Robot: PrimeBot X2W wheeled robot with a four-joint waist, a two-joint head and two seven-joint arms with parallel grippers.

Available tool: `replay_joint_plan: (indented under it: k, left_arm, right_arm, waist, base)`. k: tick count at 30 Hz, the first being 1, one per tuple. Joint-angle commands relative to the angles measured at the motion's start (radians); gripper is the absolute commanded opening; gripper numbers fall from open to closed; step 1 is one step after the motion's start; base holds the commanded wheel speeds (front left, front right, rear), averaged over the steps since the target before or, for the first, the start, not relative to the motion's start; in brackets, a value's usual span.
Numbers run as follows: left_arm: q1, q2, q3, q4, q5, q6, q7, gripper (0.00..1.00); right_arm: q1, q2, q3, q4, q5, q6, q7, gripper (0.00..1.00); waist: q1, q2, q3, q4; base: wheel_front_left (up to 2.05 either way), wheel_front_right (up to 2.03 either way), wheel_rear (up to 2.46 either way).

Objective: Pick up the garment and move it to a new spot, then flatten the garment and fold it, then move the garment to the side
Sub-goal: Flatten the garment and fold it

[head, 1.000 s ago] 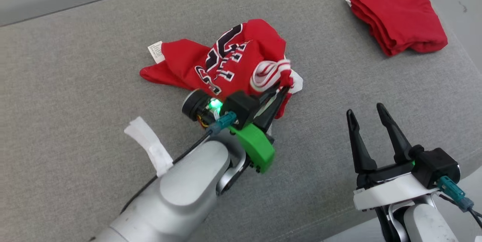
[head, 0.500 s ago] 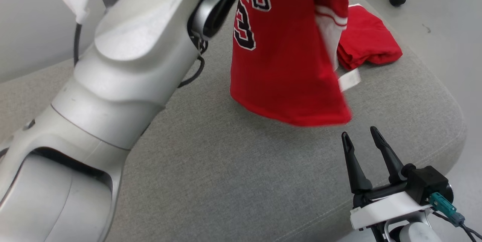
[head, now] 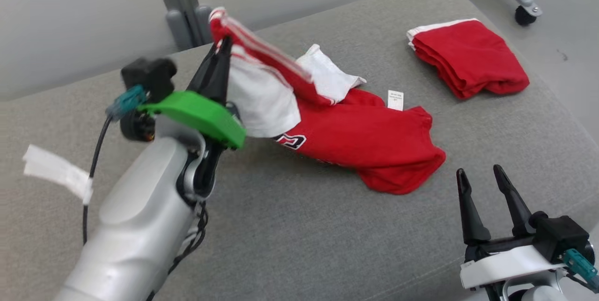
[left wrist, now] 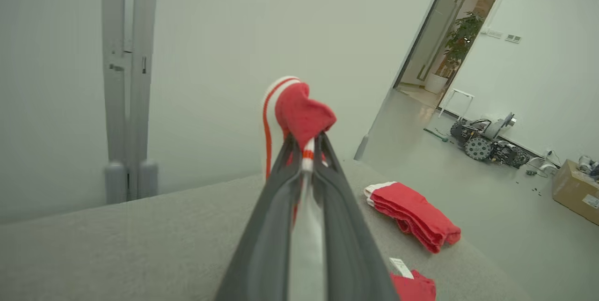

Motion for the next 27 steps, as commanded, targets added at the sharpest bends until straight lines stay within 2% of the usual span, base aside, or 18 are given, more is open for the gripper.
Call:
replay_joint_plan:
  k: [1, 5, 9, 12, 15, 18, 19, 21, 22, 23, 27]
  left_arm:
    - [0.074, 0.019, 0.035, -0.034, 0.007, 0.017, -0.005, 0.00]
    - [0.281, 0.063, 0.169, -0.141, 0.016, 0.067, -0.004, 0.00]
    - [0.430, 0.074, 0.264, -0.187, 0.042, 0.093, -0.004, 0.00]
    - [0.477, 0.046, 0.297, -0.166, 0.013, 0.066, -0.004, 0.00]
    - [0.424, 0.037, 0.312, -0.122, 0.019, 0.039, -0.004, 0.00]
    - [0.365, 0.024, 0.295, -0.043, 0.049, 0.041, -0.004, 0.00]
    - [0.337, 0.024, 0.285, -0.008, 0.067, 0.041, -0.004, 0.11]
    - [0.292, 0.019, 0.269, 0.056, 0.101, 0.037, -0.004, 0.45]
    - [0.274, 0.015, 0.267, 0.081, 0.113, 0.033, -0.004, 0.97]
    - [0.254, 0.010, 0.268, 0.106, 0.131, 0.030, -0.004, 1.00]
    - [0.220, 0.008, 0.320, 0.114, 0.237, 0.032, -0.004, 1.00]
  right_arm:
    - [0.011, -0.004, -0.007, -0.007, -0.004, 0.000, -0.003, 1.00]
    - [0.003, -0.013, -0.009, -0.014, -0.006, 0.000, -0.003, 1.00]
    - [-0.010, -0.021, 0.003, -0.017, -0.005, 0.000, -0.003, 1.00]
    - [-0.012, -0.030, 0.009, -0.015, -0.004, 0.000, -0.003, 1.00]
    - [-0.019, -0.039, 0.018, -0.010, -0.003, 0.000, -0.003, 1.00]
    - [-0.032, -0.046, 0.025, -0.010, -0.002, 0.000, -0.003, 1.00]
    - [-0.036, -0.048, 0.028, -0.011, -0.001, 0.000, -0.003, 1.00]
    - [-0.049, -0.051, 0.034, -0.010, 0.001, 0.000, -0.003, 1.00]
    - [-0.055, -0.052, 0.036, -0.010, 0.002, 0.000, -0.003, 1.00]
    - [-0.058, -0.054, 0.038, -0.011, 0.002, 0.000, -0.003, 1.00]
    - [-0.058, -0.054, 0.037, -0.009, 0.002, 0.000, -0.003, 1.00]
  waist:
    - [0.0000, -0.0001, 0.021, 0.073]
    - [0.0000, -0.0001, 0.028, 0.121]
    - [0.0000, -0.0001, 0.034, 0.157]
    - [0.0000, -0.0001, 0.043, 0.183]
    - [0.0000, -0.0001, 0.057, 0.205]
    - [0.0000, -0.0001, 0.072, 0.211]
    - [0.0000, -0.0001, 0.078, 0.210]
    - [0.0000, -0.0001, 0.090, 0.206]
    - [0.0000, -0.0001, 0.095, 0.203]
    - [0.0000, -0.0001, 0.100, 0.201]
    - [0.0000, -0.0001, 0.112, 0.188]
  base:
    - [0.00, 0.00, 0.00]
    - [0.00, 0.00, 0.00]
    - [0.00, 0.00, 0.00]
    - [0.00, 0.00, 0.00]
    - [0.00, 0.00, 0.00]
    - [0.00, 0.00, 0.00]
    - [0.00, 0.00, 0.00]
    - [0.00, 0.00, 0.00]
    - [0.00, 0.00, 0.00]
    - [0.00, 0.00, 0.00]
    - [0.00, 0.00, 0.00]
